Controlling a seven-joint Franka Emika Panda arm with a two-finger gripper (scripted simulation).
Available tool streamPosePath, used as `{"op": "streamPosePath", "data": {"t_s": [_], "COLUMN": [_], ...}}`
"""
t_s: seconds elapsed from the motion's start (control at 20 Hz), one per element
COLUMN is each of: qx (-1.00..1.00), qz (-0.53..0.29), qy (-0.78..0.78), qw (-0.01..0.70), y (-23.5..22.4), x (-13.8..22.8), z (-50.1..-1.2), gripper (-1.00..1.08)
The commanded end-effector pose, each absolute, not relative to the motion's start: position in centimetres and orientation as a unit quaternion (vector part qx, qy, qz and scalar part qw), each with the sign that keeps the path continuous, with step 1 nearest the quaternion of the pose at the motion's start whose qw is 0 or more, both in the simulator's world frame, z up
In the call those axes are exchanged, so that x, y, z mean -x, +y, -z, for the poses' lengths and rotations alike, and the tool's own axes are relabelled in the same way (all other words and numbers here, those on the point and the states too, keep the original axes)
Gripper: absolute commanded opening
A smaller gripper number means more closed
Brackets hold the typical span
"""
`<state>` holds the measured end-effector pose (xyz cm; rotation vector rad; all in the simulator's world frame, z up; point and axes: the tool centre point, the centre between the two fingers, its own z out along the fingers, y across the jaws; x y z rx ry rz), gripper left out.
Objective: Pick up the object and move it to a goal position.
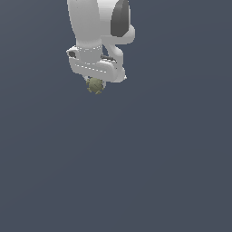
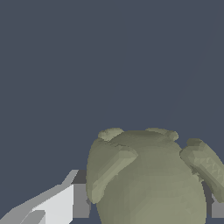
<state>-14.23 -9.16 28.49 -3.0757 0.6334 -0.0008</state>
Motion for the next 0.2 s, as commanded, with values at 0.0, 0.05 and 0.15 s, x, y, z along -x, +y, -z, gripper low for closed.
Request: {"op": "streamPosePath", "data": {"t_s": [0.0,0.05,0.15], "qx": [0.98,0.98,0.98], "qz": [0.0,0.0,0.0], "qy": [0.201,0.201,0.201], "qw": [0.0,0.0,0.0], "y": [-9.55,-9.64,-9.72], "x": [14.49,14.52,14.51], "z": [-29.05,-29.16,-29.24], "gripper": [-1.0,-1.0,-1.0]}}
